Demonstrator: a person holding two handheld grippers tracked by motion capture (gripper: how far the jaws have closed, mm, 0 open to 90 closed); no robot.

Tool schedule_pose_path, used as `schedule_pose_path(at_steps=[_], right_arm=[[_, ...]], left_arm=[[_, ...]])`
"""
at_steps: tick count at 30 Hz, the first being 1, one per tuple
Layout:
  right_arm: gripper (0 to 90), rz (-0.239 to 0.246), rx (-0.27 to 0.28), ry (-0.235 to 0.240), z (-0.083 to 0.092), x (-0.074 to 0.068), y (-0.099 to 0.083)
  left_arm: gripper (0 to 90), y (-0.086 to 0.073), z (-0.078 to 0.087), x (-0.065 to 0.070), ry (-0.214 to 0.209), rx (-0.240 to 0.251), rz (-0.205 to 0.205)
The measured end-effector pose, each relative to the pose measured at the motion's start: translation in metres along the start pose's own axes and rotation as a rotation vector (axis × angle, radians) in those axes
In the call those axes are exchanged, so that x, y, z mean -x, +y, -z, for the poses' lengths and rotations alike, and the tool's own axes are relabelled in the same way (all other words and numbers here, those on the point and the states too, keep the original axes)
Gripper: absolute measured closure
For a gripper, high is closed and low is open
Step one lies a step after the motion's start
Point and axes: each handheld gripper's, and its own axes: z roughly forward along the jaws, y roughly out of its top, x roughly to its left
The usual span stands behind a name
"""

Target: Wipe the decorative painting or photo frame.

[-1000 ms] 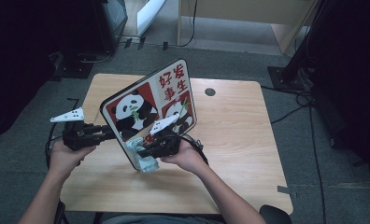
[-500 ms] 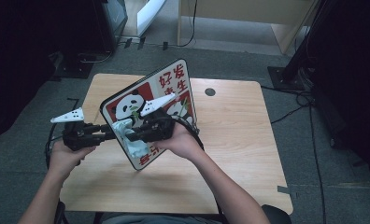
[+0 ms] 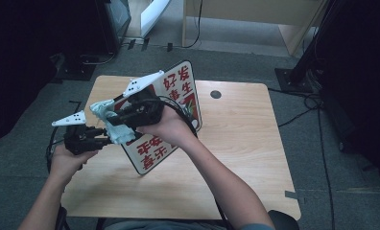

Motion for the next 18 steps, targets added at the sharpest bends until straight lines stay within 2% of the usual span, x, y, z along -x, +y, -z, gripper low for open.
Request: schedule_pose_path(at_steps=[5,18], right_arm=[[78.6,0.0,-0.008,0.0,-0.006,0.004,-0.004],[78.6,-0.037,-0.042,0.016,-0.015,0.008,-0.031]], left_arm=[[55.3,0.0,0.0,0.001,-0.005,0.005,-0.005],[55.4,0.001,-0.001,0.002,-0.004,-0.002,-0.005]])
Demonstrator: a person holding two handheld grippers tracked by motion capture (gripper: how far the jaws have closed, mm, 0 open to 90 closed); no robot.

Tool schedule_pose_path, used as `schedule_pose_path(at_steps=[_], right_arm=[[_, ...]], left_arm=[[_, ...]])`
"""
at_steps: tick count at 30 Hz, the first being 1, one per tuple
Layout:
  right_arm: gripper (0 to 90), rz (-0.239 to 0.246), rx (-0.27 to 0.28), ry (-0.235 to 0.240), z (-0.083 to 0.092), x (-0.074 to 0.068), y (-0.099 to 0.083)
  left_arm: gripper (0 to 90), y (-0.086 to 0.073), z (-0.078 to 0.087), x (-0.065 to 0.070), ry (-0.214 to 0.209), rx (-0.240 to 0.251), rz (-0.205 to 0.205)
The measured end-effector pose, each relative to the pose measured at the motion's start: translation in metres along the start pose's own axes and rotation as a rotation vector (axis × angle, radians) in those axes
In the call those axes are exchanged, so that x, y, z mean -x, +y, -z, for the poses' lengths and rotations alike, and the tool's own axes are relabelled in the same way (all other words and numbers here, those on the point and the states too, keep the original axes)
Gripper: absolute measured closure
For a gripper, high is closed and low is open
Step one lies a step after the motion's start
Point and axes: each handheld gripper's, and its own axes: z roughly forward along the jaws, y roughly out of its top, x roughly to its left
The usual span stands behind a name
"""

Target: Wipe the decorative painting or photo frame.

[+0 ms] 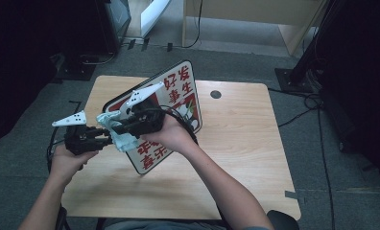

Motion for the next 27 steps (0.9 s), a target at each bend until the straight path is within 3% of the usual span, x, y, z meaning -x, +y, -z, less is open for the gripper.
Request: schedule_pose_path(at_steps=[27], right_arm=[[78.6,-0.055,-0.062,0.021,-0.015,0.005,-0.049]], left_arm=[[55.8,0.0,0.0,0.0,0.001,-0.001,0.002]])
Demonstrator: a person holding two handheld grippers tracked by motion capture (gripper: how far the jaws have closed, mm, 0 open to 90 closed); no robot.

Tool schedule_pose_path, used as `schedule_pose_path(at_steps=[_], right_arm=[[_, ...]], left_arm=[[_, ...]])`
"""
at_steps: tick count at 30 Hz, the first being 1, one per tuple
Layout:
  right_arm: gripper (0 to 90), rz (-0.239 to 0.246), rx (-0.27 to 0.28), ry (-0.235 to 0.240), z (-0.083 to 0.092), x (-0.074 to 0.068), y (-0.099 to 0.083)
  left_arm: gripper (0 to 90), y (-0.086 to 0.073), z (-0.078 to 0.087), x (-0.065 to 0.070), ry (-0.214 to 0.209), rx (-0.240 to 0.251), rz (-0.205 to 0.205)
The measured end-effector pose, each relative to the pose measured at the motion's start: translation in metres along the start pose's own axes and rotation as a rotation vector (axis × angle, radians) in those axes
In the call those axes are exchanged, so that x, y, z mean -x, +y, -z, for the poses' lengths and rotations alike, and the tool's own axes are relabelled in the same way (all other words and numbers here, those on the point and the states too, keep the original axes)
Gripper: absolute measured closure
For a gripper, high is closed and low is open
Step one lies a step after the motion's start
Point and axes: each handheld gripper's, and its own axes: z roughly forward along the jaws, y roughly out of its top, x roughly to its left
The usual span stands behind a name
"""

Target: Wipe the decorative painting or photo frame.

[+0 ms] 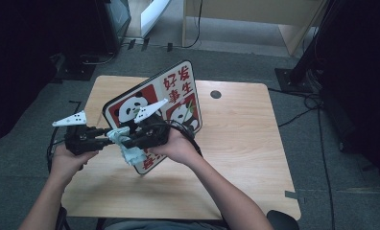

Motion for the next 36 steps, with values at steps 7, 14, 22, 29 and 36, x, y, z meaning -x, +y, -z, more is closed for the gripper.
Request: schedule_pose_path(at_steps=[7,14,22,29,36], right_arm=[[78.6,-0.012,-0.012,0.002,-0.004,0.002,-0.012],[78.6,-0.025,-0.01,0.01,-0.009,0.005,-0.025],[78.6,-0.034,-0.026,0.006,-0.012,0.006,-0.035],[78.6,-0.038,-0.038,0.008,-0.015,0.007,-0.043],[78.6,-0.041,-0.048,0.009,-0.018,0.009,-0.054]], left_arm=[[56.2,0.0,0.0,0.0,0.001,-0.003,-0.003],[56.7,0.0,0.0,0.0,0.0,-0.004,-0.001],[58.3,0.0,0.0,0.001,-0.005,-0.007,-0.003],[60.0,0.0,0.0,0.001,-0.01,-0.01,-0.001],[61.6,0.001,0.0,0.001,-0.013,-0.012,0.003]])
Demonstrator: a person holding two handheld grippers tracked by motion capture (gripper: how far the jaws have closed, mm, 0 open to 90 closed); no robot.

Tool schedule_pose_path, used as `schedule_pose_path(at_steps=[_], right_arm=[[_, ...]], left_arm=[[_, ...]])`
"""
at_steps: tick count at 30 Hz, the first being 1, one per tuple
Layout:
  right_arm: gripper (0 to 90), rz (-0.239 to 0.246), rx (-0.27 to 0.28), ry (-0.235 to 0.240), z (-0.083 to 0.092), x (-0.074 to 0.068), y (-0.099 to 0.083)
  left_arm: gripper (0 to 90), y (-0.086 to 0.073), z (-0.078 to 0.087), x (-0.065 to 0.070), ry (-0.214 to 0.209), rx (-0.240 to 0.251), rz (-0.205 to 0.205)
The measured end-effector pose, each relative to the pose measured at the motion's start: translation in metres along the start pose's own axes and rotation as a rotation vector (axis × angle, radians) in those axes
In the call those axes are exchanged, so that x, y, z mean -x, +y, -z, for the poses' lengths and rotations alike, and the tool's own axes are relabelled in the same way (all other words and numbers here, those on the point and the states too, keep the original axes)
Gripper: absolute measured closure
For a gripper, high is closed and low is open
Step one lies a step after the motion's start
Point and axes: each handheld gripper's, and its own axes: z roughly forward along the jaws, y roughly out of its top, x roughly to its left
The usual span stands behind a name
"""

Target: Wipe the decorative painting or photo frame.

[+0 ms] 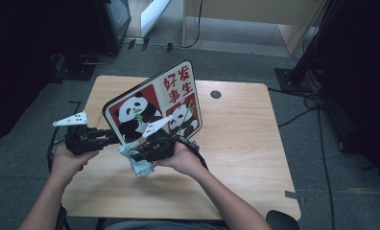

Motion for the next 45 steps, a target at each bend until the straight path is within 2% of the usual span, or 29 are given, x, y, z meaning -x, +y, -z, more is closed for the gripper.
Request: schedule_pose_path(at_steps=[27,33,36,40,45], right_arm=[[78.6,-0.01,-0.004,0.008,-0.015,0.01,-0.04],[78.6,-0.014,-0.014,0.01,-0.017,0.011,-0.043],[78.6,-0.01,-0.027,0.001,-0.017,0.012,-0.047],[78.6,-0.029,-0.053,-0.009,-0.017,0.013,-0.05],[78.6,-0.025,-0.06,-0.015,-0.016,0.014,-0.05]], left_arm=[[65.2,0.001,0.0,0.0,-0.008,-0.007,0.009],[65.1,0.001,0.0,0.0,-0.007,-0.008,0.008],[64.9,0.001,0.0,0.0,-0.005,-0.01,0.005],[63.5,0.001,0.001,0.0,-0.002,-0.007,0.007],[63.1,0.001,0.001,0.0,-0.002,-0.007,0.005]])
